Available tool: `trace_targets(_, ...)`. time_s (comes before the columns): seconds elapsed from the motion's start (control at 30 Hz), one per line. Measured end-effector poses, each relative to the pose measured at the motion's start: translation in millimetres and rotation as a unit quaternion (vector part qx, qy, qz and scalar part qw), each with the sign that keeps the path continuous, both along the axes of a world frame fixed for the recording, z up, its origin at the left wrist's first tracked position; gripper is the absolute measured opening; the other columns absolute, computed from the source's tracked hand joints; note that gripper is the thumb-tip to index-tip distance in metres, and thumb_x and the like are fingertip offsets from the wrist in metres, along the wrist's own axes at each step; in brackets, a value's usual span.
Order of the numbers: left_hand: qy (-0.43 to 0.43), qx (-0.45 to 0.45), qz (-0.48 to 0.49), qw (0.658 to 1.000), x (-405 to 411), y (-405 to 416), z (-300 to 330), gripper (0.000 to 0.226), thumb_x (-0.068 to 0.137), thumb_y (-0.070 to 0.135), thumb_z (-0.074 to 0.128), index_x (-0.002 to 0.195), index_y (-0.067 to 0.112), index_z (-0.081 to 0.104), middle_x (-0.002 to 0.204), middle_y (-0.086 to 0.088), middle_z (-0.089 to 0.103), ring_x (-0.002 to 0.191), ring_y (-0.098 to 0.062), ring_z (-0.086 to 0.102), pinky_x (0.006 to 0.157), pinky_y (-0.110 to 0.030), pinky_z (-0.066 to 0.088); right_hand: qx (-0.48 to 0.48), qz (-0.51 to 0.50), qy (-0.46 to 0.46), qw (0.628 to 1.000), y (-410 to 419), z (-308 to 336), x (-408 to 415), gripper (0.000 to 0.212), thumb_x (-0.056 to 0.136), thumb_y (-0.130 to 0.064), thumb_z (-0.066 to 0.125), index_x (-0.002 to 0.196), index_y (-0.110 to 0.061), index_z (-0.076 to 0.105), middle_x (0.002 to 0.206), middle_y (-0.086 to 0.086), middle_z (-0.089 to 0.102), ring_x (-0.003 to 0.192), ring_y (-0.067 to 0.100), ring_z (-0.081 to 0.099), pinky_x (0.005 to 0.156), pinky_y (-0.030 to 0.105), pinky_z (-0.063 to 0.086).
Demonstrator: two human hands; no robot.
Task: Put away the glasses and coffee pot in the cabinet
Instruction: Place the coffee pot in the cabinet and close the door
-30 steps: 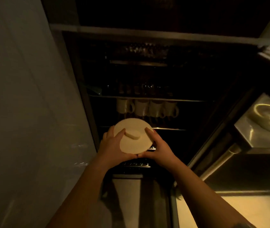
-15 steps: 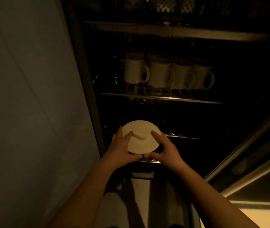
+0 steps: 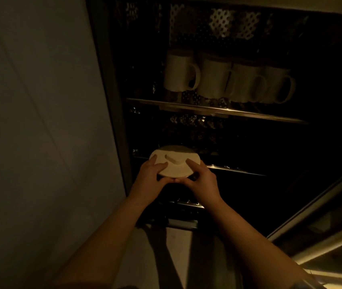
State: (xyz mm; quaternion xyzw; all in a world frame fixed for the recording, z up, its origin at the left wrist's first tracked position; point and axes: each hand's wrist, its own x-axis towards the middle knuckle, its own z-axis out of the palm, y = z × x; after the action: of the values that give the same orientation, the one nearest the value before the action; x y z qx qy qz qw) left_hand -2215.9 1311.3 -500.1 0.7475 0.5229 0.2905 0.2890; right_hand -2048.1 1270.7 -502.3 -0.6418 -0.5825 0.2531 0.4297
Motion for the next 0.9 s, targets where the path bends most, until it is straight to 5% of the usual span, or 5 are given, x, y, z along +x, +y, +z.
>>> trace_targets(0.2,-0.004,0.062,0.07,0.996,1,15,-5,0.039,0.082,0.025,0.075,0.119,0.016,0.068,0.141,-0.013,0.051,0.131,-0.03,0.043,0.112,-0.044,0.03,0.041,-0.021,-0.038,0.998,24,-3,-9,0.056,0.077,-0.032,0.077,0.128,-0.017,0.06,0.126,-0.001,0.059,0.103,0.012,0.062,0.091,0.03,0.052)
trace_targets(0.4,0.051,0.137,0.104,0.984,2,25,-16,0.031,0.084,0.03,0.072,0.113,0.02,0.072,0.132,-0.008,0.06,0.123,-0.029,0.052,0.106,-0.04,0.028,0.021,-0.049,-0.054,0.997,35,-13,-17,0.049,0.083,-0.034,0.072,0.128,-0.022,0.059,0.115,-0.001,0.065,0.096,0.011,0.063,0.087,0.031,0.053)
trace_targets(0.6,0.135,0.169,0.06,0.974,8,39,-19,0.037,0.092,0.034,0.061,0.126,0.021,0.064,0.137,-0.009,0.055,0.125,-0.029,0.051,0.107,-0.042,0.025,0.015,-0.092,-0.104,0.99,42,-14,-19,0.046,0.086,-0.044,0.066,0.127,-0.026,0.06,0.117,0.001,0.065,0.101,0.015,0.063,0.082,0.029,0.052)
trace_targets(0.9,0.29,0.081,-0.017,0.953,6,53,-6,0.067,0.093,0.052,0.045,0.152,0.027,0.022,0.159,-0.009,0.019,0.145,-0.028,0.018,0.116,-0.047,0.008,-0.072,-0.036,-0.192,0.978,58,-11,-11,0.058,0.09,-0.047,0.058,0.142,-0.029,0.042,0.133,0.007,0.05,0.116,0.024,0.054,0.084,0.032,0.048)
